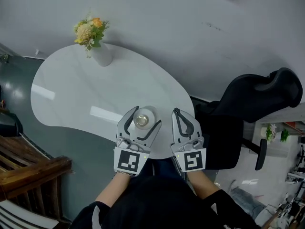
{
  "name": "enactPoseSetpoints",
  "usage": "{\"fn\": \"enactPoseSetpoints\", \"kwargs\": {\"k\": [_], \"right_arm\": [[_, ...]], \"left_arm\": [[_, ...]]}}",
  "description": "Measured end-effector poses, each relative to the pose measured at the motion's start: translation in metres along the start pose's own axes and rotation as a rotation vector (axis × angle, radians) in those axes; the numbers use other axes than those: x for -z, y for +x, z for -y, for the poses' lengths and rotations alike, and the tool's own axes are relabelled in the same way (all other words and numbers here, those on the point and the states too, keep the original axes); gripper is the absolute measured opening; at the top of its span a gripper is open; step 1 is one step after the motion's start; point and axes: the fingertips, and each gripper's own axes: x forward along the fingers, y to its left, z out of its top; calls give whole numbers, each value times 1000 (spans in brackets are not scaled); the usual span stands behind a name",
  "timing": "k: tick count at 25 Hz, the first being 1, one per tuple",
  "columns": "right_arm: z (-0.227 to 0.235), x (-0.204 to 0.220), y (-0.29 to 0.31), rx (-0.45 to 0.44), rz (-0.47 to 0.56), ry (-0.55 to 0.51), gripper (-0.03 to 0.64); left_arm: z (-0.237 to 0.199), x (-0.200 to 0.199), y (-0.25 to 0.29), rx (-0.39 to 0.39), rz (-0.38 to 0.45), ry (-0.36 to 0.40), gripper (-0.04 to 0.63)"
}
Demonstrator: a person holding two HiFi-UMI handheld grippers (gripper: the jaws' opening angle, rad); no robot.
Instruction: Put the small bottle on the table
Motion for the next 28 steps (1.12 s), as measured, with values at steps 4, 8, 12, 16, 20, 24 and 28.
{"fn": "enactPoseSetpoints", "kwargs": {"k": [4, 8, 12, 16, 20, 24, 28], "right_arm": [[5, 10, 15, -2, 10, 3, 23], [11, 25, 28, -5, 6, 0, 23], [21, 43, 45, 2, 3, -11, 23], [26, 64, 58, 6, -13, -6, 23], [27, 83, 70, 3, -31, 3, 23], [28, 98, 81, 1, -42, 17, 23], [30, 115, 89, 3, -69, 37, 23]], "left_arm": [[-6, 8, 21, 8, -4, 4, 331], [-13, 22, 42, 14, -20, -7, 330], [-22, 35, 66, 15, -25, -6, 331], [-30, 53, 83, 17, -44, -6, 331], [-36, 69, 98, 23, -75, -10, 331], [-40, 81, 114, 35, -88, 0, 331], [-42, 90, 130, 50, -93, 43, 331]]}}
